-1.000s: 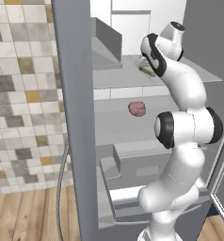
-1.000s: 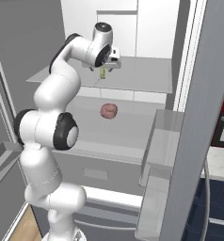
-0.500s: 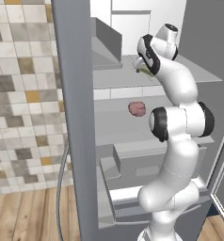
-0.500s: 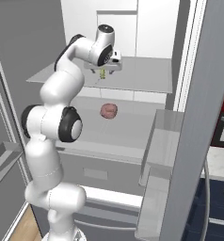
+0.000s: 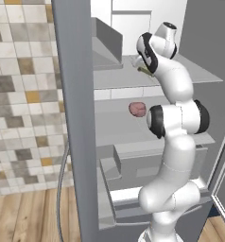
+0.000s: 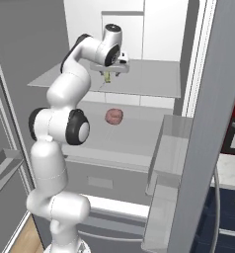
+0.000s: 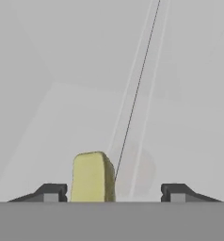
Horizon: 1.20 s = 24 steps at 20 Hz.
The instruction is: Pick the egg and butter from the fridge and place them by the bowl for mixing.
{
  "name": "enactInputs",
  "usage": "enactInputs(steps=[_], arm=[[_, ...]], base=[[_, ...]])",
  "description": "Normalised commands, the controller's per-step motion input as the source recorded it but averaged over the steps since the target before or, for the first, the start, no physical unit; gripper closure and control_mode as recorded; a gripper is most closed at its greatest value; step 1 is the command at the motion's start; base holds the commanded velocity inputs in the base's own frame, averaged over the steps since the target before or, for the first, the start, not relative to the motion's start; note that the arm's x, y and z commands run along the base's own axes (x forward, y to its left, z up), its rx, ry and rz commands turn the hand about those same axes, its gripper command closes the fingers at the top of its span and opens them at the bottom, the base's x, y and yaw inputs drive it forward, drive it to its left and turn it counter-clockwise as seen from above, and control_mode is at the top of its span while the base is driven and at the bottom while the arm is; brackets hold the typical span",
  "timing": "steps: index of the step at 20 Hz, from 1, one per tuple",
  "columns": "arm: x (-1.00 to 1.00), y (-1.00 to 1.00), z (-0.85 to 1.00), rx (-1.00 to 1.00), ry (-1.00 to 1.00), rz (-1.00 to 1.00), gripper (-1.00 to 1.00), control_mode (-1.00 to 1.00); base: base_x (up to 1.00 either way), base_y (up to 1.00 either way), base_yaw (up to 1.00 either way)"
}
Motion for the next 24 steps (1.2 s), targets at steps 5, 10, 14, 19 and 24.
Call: enactInputs(steps=[5, 10, 14, 19, 24], arm=[[-0.07, 0.0, -0.3, 0.08, 0.0, 0.0, 1.0, -1.0], [-0.5, 0.03, -0.11, 0.13, 0.0, -0.01, 1.0, -1.0], [-0.8, 0.01, -0.09, 0.11, -0.01, -0.08, 1.0, -1.0], [-0.87, 0.22, -0.13, 0.0, -0.14, -0.18, 1.0, -1.0], [-0.9, 0.12, -0.06, 0.0, -0.1, -0.18, 1.0, -1.0]], base=[[0.0, 0.0, 0.0], [0.0, 0.0, 0.0], [0.0, 0.0, 0.0], [0.0, 0.0, 0.0], [0.0, 0.0, 0.0]])
